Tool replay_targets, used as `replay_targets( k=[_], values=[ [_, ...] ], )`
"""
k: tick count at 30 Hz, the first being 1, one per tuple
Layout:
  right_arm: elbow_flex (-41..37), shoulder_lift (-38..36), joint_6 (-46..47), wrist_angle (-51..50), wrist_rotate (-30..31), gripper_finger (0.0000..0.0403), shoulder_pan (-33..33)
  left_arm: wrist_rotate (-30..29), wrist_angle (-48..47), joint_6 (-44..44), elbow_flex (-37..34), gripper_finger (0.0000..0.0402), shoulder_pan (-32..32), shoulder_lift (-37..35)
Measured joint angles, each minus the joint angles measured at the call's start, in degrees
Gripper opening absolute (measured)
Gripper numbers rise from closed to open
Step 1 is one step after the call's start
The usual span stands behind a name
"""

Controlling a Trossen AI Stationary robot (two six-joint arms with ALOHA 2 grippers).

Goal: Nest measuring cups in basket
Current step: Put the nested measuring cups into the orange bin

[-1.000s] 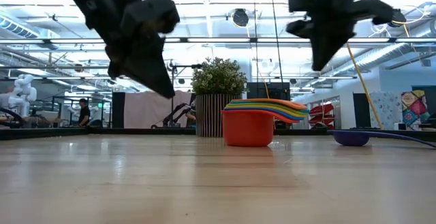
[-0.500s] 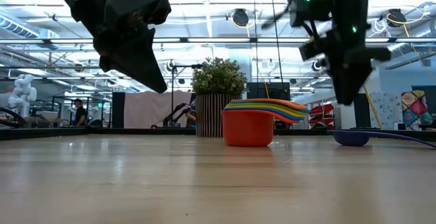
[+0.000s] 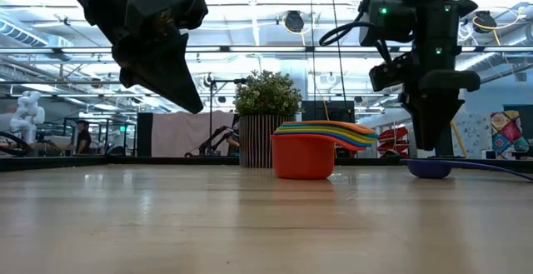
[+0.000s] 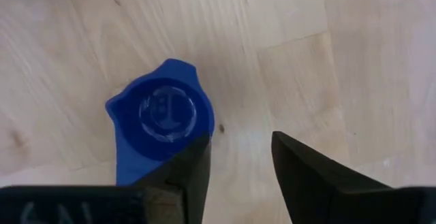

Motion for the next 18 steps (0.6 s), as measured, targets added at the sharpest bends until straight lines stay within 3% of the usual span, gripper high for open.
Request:
replay_targets(
  k=[8,18],
  values=[
    [-0.8,0.0,2.0,2.3,0.0,0.0146,0.0,0.0,0.0,-0.7,0.0,0.0008,-0.7,0.0],
    [-0.8,0.0,2.1,2.6,0.0,0.0179,0.0,-1.2,-0.2,-2.1,0.0,0.0008,-2.1,0.0]
  ],
)
